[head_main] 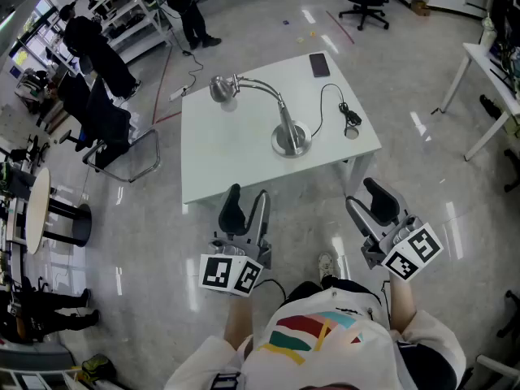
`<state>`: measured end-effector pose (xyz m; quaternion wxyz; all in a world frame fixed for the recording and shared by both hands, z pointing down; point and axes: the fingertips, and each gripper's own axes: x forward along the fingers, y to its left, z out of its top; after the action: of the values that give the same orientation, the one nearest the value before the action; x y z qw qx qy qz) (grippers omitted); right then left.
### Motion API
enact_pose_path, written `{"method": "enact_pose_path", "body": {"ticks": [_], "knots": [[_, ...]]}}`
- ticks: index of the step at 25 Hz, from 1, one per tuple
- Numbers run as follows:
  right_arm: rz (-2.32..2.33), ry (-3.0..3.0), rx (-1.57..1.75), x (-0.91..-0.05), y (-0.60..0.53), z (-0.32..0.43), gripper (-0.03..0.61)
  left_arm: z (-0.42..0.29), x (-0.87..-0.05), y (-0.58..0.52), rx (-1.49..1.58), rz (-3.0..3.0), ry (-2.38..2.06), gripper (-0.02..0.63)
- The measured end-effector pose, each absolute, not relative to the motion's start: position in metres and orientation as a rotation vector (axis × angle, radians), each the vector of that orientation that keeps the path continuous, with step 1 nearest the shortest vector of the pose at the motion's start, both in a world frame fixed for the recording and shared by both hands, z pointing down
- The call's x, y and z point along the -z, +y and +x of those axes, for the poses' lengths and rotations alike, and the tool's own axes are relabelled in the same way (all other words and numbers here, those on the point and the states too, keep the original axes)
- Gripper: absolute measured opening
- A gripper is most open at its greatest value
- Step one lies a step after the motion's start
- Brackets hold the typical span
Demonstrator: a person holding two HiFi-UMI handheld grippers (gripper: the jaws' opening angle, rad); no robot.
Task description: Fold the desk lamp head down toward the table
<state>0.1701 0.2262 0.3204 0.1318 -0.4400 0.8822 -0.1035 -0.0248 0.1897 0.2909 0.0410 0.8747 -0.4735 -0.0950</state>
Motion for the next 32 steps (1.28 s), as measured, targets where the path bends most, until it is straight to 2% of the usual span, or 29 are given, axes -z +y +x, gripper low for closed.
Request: {"method": "enact_pose_path", "body": {"ticks": [10, 15, 20, 32], "knots": [[-0.703, 2.886, 0.104, -0.265, 0.078, 0.115, 0.244, -0.072, -0.247, 0.03, 0.283, 2.817, -1.665, 0.282], [-0.604, 3.09, -0.071, -0.25, -0.003, 0.071, 0.244, -0.093, -0.219, -0.029, 0.313, 2.977, -1.554, 0.282], [-0.446, 3.231, -0.117, -0.24, -0.071, 0.038, 0.244, -0.089, -0.21, -0.072, 0.136, 3.168, -1.447, 0.281], [0.016, 3.468, 0.04, -0.267, -0.143, -0.007, 0.242, -0.076, -0.216, -0.126, -0.07, 3.076, -1.382, 0.277]]}}
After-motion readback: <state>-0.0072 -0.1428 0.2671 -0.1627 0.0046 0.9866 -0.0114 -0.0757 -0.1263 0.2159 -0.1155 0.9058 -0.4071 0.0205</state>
